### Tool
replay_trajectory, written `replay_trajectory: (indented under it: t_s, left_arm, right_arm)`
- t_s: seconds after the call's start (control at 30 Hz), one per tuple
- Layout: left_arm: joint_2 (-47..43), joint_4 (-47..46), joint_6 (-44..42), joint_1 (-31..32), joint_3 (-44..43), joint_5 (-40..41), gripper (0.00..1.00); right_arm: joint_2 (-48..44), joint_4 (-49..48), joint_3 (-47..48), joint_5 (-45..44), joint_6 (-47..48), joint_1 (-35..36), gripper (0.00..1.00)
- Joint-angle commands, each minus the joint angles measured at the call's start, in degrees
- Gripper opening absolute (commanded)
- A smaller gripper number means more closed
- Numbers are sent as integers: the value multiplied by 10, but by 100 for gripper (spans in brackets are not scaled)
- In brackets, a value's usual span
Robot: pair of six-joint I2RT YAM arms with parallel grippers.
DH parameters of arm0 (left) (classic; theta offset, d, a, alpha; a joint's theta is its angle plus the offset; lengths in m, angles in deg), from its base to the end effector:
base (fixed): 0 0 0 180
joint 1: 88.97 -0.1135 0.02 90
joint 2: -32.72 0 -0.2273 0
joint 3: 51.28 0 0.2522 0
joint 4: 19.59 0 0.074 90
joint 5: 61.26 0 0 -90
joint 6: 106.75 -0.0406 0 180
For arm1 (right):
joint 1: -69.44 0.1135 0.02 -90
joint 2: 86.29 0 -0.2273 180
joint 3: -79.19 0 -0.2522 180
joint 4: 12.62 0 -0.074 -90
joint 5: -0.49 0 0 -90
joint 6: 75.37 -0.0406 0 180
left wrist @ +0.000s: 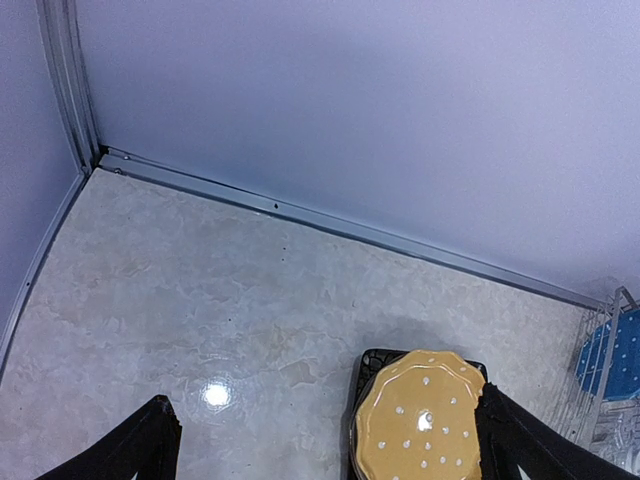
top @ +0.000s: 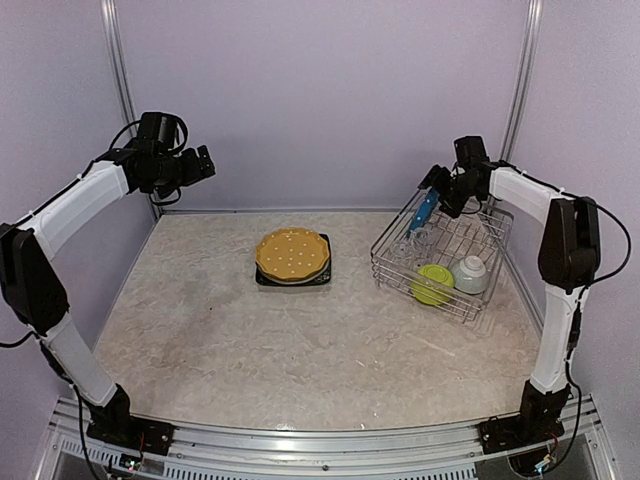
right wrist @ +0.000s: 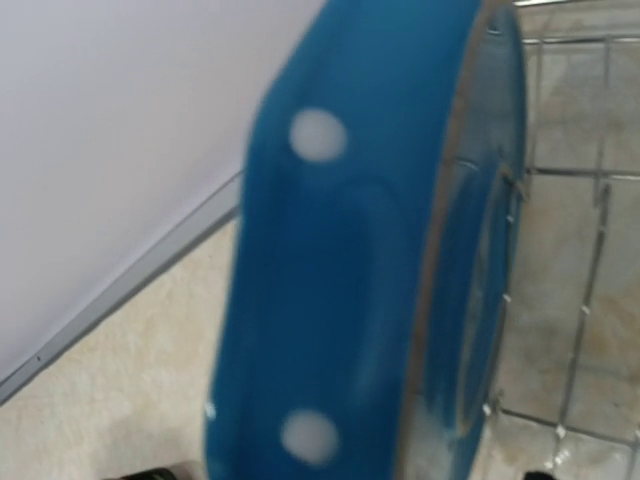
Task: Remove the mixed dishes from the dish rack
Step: Grab the plate from the dish rack.
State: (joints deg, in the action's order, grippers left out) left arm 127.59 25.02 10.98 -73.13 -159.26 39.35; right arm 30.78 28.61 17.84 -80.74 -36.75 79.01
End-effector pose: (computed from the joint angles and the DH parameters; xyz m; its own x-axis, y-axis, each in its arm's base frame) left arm 0.3696 -0.0971 0.3377 -0.4995 -0.3337 -0.7995 -0.1301 0.9413 -0.3116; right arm 0.4559 0.0831 0.2500 -0.6115 0.6800 -0.4046 0.3168 0.6790 0.6623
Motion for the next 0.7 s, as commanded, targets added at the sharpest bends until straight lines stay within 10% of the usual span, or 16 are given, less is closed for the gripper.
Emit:
replay_trajectory:
  t_s: [0.0, 0.67]
  left_arm:
    - [-8, -10, -12, -1, 5, 4, 99]
    - [-7, -16, -21, -12, 11, -6, 99]
  right_arm:
    - [29, -12, 26, 7, -9, -6, 84]
    - [76, -52, 37, 6, -9, -12, 75]
